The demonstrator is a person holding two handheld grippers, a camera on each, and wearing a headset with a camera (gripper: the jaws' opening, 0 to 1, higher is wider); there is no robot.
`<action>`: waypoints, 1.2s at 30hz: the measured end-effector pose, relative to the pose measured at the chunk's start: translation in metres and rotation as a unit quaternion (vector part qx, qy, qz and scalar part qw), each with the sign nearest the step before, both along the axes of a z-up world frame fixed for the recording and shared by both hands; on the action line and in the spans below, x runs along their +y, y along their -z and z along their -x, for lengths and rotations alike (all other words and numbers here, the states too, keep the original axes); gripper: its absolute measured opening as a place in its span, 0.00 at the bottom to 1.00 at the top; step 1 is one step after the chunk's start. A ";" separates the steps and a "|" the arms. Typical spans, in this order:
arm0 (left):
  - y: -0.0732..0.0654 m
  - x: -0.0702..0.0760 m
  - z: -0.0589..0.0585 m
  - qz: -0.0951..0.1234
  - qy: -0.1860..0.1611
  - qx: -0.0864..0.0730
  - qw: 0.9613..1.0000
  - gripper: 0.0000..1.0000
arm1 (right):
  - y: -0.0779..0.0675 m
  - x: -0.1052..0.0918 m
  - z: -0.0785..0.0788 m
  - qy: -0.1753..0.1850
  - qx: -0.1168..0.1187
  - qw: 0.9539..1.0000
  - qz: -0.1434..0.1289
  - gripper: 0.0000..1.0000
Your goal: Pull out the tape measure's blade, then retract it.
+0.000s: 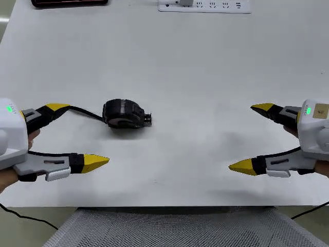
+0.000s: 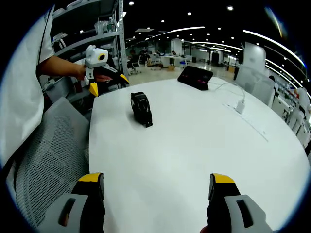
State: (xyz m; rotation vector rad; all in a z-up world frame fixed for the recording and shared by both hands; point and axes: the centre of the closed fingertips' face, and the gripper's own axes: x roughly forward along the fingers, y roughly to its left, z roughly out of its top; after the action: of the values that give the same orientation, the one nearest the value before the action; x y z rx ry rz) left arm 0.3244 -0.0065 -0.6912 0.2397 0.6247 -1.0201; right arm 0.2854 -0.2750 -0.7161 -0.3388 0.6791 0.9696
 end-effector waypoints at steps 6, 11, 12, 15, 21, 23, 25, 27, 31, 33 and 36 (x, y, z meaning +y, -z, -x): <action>0.003 -0.007 -0.004 -0.005 0.021 0.000 1.000 0.86 | 0.002 0.011 -0.008 -0.015 -0.003 1.000 -0.001 0.89; 0.008 -0.011 -0.009 -0.011 0.037 -0.001 0.999 0.86 | 0.005 0.019 -0.012 -0.030 -0.001 1.000 -0.001 0.89; 0.008 -0.012 -0.010 -0.013 0.040 -0.002 0.999 0.86 | 0.006 0.020 -0.012 -0.031 -0.001 1.000 -0.001 0.89; 0.010 -0.014 -0.012 -0.015 0.047 -0.002 0.999 0.85 | 0.008 0.024 -0.015 -0.036 -0.001 0.999 -0.004 0.89; 0.017 -0.019 -0.015 -0.022 0.064 0.000 0.998 0.84 | 0.013 0.034 -0.019 -0.049 -0.001 0.999 -0.005 0.89; 0.020 -0.019 -0.017 -0.023 0.066 0.000 0.998 0.84 | 0.014 0.036 -0.021 -0.050 -0.001 0.999 -0.006 0.89; 0.022 -0.020 -0.018 -0.024 0.068 0.001 0.997 0.84 | 0.016 0.039 -0.023 -0.052 -0.001 0.999 -0.007 0.89; 0.025 -0.021 -0.020 -0.026 0.071 0.002 0.997 0.83 | 0.017 0.043 -0.025 -0.055 -0.002 0.998 -0.007 0.89; 0.029 -0.022 -0.023 -0.030 0.075 0.003 0.997 0.81 | 0.019 0.049 -0.031 -0.056 -0.002 0.998 -0.010 0.89; 0.029 -0.022 -0.025 -0.032 0.075 0.001 0.997 0.80 | 0.020 0.052 -0.034 -0.057 -0.002 0.998 -0.011 0.89; 0.033 -0.023 -0.028 -0.031 0.074 0.004 0.997 0.81 | 0.024 0.057 -0.038 -0.061 -0.001 0.998 -0.012 0.90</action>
State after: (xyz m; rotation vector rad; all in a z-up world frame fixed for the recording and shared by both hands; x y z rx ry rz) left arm 0.3529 -0.0291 -0.7243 0.3407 0.6531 -1.1461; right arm 0.3234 -0.2178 -0.7401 -0.3630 0.6509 1.0918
